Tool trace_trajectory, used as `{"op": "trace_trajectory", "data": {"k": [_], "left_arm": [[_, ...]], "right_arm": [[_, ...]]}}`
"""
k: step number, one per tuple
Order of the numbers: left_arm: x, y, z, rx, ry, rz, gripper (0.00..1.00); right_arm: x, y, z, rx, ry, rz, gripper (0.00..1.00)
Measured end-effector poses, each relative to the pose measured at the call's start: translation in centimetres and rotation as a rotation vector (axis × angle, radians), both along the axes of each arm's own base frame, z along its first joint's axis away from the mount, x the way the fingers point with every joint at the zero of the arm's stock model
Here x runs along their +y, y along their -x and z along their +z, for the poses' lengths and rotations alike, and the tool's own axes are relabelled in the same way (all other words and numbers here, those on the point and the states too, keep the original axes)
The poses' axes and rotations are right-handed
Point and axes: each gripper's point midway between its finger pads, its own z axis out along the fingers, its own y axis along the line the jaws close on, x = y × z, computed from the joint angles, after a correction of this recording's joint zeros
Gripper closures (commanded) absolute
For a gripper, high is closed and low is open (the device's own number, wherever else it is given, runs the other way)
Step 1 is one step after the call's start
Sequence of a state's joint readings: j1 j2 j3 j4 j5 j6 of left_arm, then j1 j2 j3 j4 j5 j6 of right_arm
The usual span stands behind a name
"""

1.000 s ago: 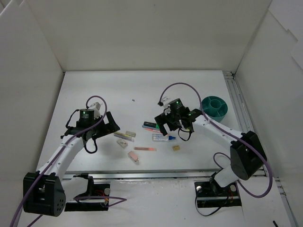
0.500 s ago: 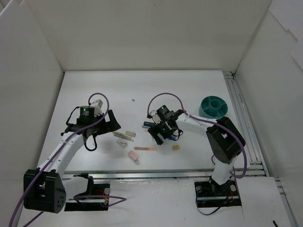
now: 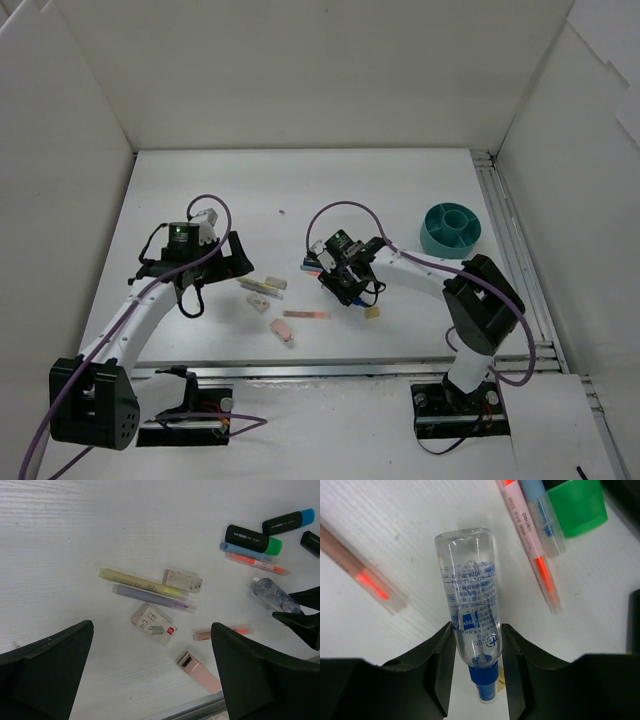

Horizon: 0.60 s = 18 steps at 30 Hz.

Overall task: Sort the stationery into containers
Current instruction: Pick up the stationery from the center of the board.

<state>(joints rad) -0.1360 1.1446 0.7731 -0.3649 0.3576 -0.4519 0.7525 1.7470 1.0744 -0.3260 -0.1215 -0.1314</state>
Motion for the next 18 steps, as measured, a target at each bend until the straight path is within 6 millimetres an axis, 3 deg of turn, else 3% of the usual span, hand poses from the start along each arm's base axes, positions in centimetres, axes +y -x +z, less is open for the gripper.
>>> {"op": "trace_trajectory", "data": {"k": [4,9,18], "left_arm": [[0.0,-0.3,0.7,-0.02,-0.001,-0.003,0.0],[0.0,-0.2,1.5,-0.049,0.0,-0.002,0.01],[0.5,0.0,2.8,-0.09,-0.012,0.016,0.01]], "right_arm": [[0.3,0.4,3.0,-0.064,-0.035,0.044,1.0],[-0.1,-0.7,9.1,-0.254,-0.092,0.102,1.0],[-4.0,-6.9,21.2,-0.69,0.072,0.164,1.0]]}}
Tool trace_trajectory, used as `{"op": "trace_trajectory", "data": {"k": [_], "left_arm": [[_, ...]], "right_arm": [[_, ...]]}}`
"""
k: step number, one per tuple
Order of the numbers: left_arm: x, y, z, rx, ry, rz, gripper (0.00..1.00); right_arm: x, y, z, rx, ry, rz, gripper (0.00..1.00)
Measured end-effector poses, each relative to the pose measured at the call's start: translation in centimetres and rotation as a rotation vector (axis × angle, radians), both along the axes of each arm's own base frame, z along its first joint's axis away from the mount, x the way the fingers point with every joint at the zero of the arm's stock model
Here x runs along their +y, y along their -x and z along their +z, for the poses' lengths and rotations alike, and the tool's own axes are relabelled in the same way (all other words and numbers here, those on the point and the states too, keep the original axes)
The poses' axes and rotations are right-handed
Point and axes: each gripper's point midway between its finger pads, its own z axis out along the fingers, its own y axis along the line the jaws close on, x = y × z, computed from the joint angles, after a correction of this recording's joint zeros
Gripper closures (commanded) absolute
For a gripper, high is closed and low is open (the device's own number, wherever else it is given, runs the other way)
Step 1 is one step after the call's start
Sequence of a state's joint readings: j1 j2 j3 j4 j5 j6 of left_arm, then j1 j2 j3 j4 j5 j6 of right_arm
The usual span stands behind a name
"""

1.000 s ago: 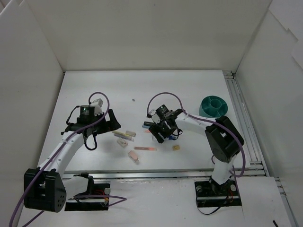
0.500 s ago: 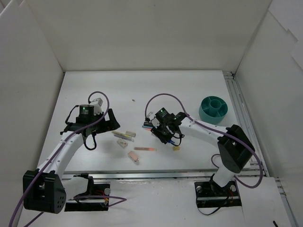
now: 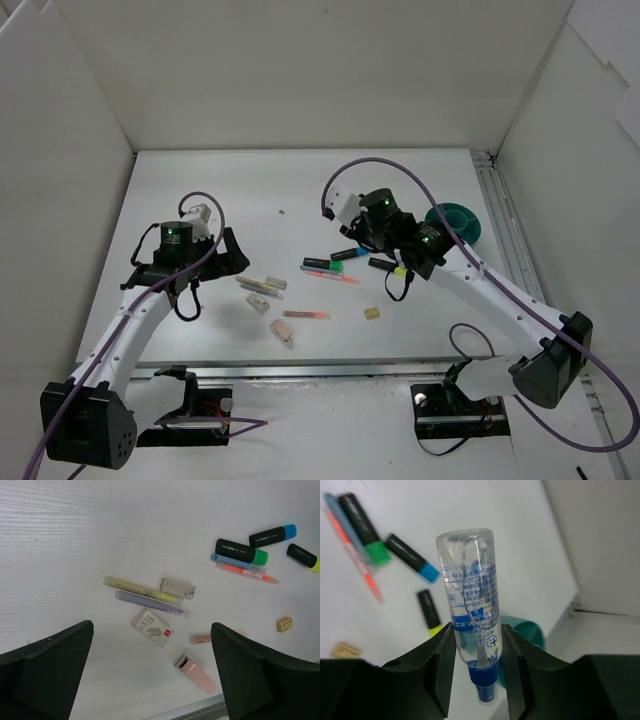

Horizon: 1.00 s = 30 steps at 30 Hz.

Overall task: Sort the stationery into containers
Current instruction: Pick up the stationery from the center of the board, then place the stationery in the storage box.

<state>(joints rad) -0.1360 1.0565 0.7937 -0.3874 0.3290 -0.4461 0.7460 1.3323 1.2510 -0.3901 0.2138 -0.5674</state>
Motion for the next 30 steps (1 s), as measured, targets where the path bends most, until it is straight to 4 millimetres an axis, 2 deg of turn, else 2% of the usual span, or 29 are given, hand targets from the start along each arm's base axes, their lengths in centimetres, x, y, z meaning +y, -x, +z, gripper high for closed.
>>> {"op": "trace_trajectory", "data": {"k": [5,9,14,18,23,30], "left_arm": [[0.5,0.0,0.7,-0.015,-0.02,0.024,0.0],[1.0,-0.3,1.3,-0.024,-0.036,0.045,0.01],[1.5,-0.7,1.6,-0.025,-0.058,0.074,0.0],[2.0,-1.0,1.3,-0.009,-0.078,0.102,0.0],[2.5,-1.1,0.6,0.018,-0.097,0.126,0.0],[2.7,-1.5,-0.6,0.065,-0.11,0.145,0.01]], "right_arm": [[-5.3,-3.4,4.5,-0.141,0.219,-0.049,1.0],[-9.9,-5.1,5.4,-0.124,0.445,-0.083,1.0],[-15.9,-7.7,4.2,0.009,0.721,-0.141,1.0],[-20.0,-8.3,2.2,0.146,0.933,-0.166,1.0],[-23.1,-8.3,0.8,0.26,1.073,-0.132,1.0],[-25.3,-8.7,-1.6,0.377,1.168,-0.089,1.0]]}}
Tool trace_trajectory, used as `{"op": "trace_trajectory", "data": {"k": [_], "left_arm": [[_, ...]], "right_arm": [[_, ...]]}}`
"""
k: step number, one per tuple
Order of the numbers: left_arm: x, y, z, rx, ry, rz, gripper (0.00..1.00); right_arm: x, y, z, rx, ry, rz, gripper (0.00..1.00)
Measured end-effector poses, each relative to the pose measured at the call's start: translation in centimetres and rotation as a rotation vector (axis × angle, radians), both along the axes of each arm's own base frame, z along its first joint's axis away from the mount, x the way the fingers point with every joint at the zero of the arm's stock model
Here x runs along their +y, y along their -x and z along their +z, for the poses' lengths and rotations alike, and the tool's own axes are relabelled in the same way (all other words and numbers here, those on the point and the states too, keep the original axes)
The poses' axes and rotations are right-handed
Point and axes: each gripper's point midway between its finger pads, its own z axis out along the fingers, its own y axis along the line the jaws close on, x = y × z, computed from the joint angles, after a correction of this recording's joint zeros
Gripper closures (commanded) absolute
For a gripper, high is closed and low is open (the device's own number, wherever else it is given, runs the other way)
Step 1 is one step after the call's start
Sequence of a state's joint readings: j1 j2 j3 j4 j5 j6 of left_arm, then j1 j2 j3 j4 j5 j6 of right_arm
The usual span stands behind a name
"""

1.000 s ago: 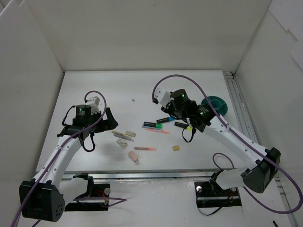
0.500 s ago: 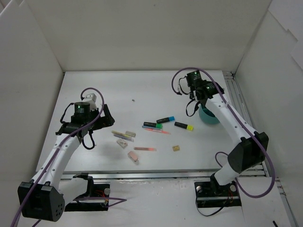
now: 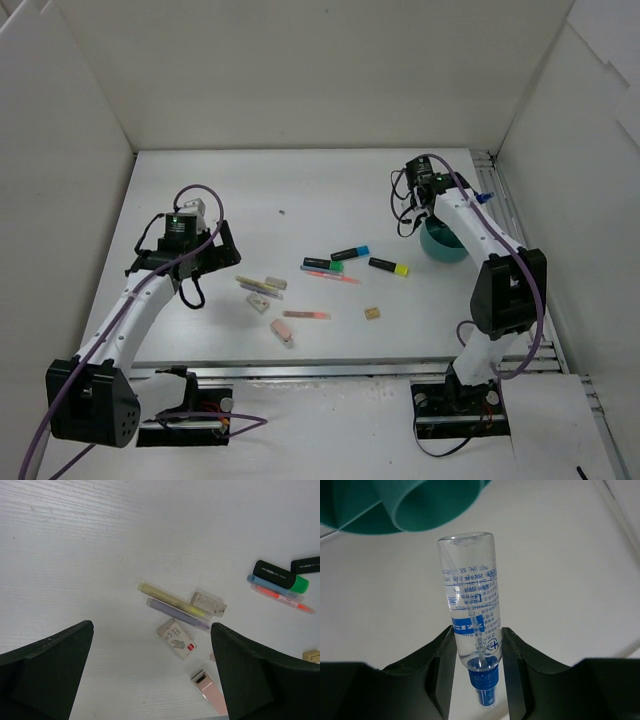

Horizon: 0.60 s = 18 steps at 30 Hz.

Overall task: Sort the stationery into containers
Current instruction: Place the stationery in the storage box.

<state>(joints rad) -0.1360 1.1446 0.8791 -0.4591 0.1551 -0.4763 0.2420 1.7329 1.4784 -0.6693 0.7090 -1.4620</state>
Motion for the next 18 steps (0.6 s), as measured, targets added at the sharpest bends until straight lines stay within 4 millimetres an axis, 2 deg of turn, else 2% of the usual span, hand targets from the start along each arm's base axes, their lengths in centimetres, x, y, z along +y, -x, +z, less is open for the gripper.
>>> {"op": "trace_trajectory", "data": {"k": [6,18], "left_arm": [[0.0,-0.2,-0.9,0.035,-0.003,0.003,0.0],[-0.1,-0.5,-1.3,0.048,0.0,0.006,0.01]], "right_arm": [[-0.8,1.6,-2.9,0.117,0.055,0.004,1.0],[-0.6,1.4,-3.9,0.141,0.05,0.029,1.0]]}}
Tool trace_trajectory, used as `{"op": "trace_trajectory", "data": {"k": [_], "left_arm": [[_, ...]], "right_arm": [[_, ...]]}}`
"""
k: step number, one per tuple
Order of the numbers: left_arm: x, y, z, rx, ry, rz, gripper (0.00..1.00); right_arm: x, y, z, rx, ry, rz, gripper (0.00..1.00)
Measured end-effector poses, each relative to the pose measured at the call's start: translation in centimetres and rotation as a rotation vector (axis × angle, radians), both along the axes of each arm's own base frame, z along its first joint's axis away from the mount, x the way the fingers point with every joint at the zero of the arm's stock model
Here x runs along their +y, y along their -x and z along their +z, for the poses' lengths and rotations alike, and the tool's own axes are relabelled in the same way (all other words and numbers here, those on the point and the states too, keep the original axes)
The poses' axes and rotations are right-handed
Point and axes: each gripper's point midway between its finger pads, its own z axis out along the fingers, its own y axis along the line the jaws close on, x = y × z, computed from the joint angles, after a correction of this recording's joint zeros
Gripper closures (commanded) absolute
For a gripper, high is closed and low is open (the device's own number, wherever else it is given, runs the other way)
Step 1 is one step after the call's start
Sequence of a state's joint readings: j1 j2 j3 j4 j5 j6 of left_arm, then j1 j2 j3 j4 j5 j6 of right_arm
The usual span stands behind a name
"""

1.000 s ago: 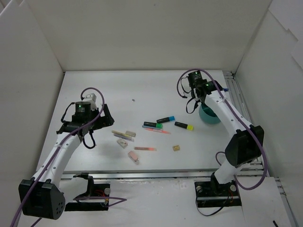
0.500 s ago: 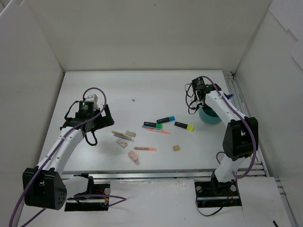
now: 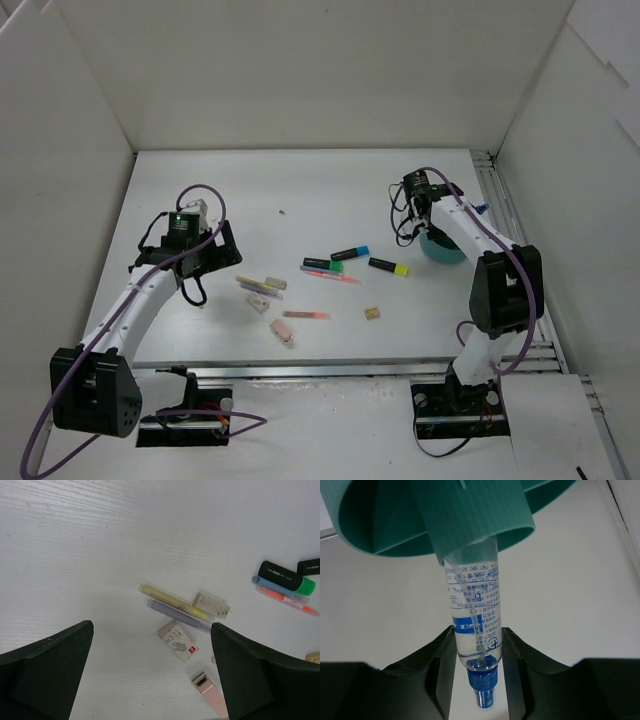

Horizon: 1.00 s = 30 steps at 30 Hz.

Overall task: Sort the stationery into containers
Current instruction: Place the stationery in the storage box, then pick up the pen from the center of the board.

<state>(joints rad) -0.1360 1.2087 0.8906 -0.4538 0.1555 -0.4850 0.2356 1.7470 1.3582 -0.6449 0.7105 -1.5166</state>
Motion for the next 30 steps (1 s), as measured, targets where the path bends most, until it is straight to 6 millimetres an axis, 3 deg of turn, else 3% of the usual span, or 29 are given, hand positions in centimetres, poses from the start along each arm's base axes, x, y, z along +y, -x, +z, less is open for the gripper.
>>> {"op": "trace_trajectory", "data": {"k": [3,8,11,14,19,23,27,30], "left_arm": [[0.0,0.0,0.2,-0.007,0.001,0.002,0.0],[0.1,0.1,1.0,-0.035,0.0,0.008,0.01],[0.3,0.1,1.5,-0.052,-0.001,0.015,0.01],[0.3,0.1,1.8,-0.065,-0.001,0.018,0.01],[0.3,0.2,2.3,-0.081,0.001,0.017,0.0],[0.4,0.6,3.2,-0.11,0.005,0.018,0.01],[0.4,1.1,4.5,-0.158,0.013,0.017,0.01],[0.5,1.7,4.7,-0.174,0.016,0.017,0.01]], "right_arm": [[0.1,-0.1,-0.8,0.014,0.005,0.006,0.96],[0.2,-0.4,-2.0,0.028,0.017,0.017,0.79],[0.8,-0.6,-1.9,0.016,0.023,0.029,0.75],[1.6,-1.0,-1.4,-0.007,0.017,0.041,0.51],[2.7,-1.7,-0.3,-0.061,0.016,0.052,0.43],[3.9,-2.1,1.4,-0.13,-0.005,0.056,0.38],[6.6,-2.7,4.7,-0.267,-0.094,0.073,0.35],[9.6,-3.4,7.5,-0.411,-0.277,0.07,0.2]]}}
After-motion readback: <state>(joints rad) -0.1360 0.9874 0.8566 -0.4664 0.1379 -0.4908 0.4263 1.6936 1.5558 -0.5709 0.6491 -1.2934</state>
